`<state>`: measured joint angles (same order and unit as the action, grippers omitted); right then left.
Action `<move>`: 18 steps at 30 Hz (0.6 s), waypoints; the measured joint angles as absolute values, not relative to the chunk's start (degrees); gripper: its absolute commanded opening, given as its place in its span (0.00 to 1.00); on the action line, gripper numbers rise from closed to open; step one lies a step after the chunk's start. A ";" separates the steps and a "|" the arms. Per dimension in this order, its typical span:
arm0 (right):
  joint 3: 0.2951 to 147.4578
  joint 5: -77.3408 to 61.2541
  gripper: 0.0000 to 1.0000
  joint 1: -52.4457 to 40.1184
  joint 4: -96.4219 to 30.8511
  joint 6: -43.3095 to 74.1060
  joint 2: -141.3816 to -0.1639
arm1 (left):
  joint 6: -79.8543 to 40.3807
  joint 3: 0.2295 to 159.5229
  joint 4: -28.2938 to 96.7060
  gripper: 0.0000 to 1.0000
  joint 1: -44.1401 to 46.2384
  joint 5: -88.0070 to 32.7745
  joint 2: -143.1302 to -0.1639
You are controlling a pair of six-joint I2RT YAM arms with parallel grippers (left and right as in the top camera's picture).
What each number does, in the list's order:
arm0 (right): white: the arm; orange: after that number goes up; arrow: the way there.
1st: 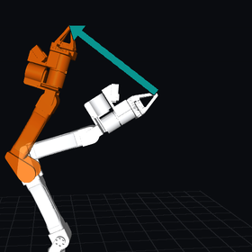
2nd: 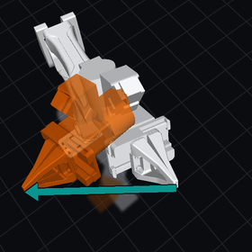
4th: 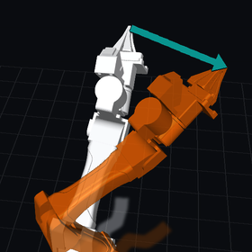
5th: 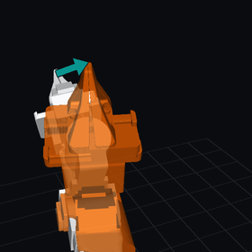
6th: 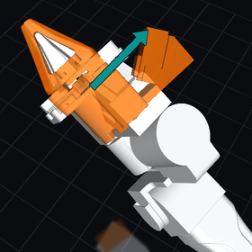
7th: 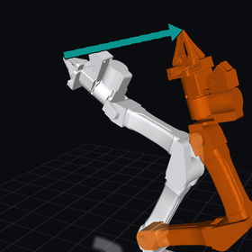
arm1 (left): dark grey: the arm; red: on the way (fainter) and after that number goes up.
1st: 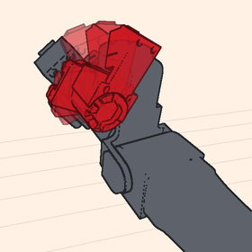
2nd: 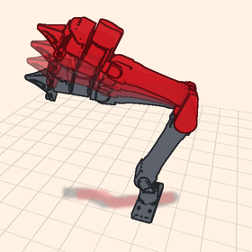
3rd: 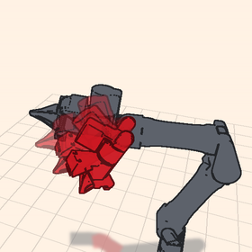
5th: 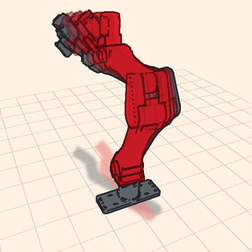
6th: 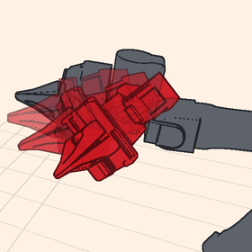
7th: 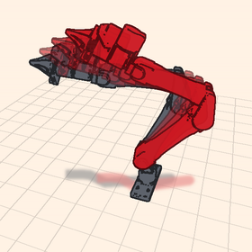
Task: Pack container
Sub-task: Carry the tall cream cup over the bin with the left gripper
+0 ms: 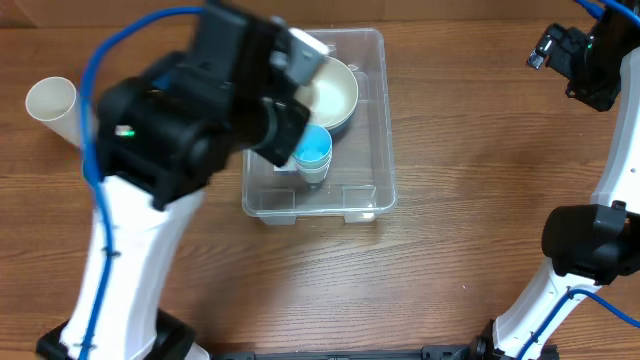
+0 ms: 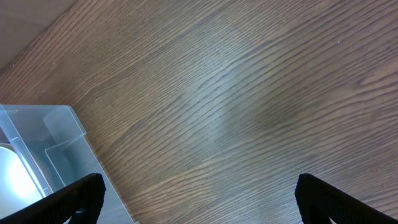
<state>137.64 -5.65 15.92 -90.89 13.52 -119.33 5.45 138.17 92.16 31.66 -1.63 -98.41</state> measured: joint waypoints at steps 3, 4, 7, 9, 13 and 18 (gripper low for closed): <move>137.64 -5.65 1.00 15.92 -90.89 13.50 -119.33 | 8.05 138.34 92.92 0.04 36.95 -1.93 -102.13; 137.64 -5.63 1.00 15.92 -90.85 13.54 -119.33 | 8.95 138.34 93.19 0.04 38.54 -2.13 -104.42; 137.64 -5.63 1.00 15.92 -90.87 13.52 -119.33 | 10.11 138.32 93.19 0.04 40.66 -2.31 -110.13; 137.64 -5.63 1.00 15.92 -90.87 13.50 -119.33 | 10.66 138.30 93.36 0.04 41.87 -2.33 -113.27; 137.64 -5.67 1.00 15.92 -90.89 13.50 -119.33 | 10.96 138.30 94.54 0.04 43.42 -3.09 -116.97; 137.64 -5.65 1.00 15.92 -90.87 13.52 -119.33 | 11.07 138.30 94.94 0.04 44.18 -3.88 -120.31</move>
<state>137.64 -5.65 15.92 -90.87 13.52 -119.33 11.07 138.30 94.94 44.18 -3.88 -120.31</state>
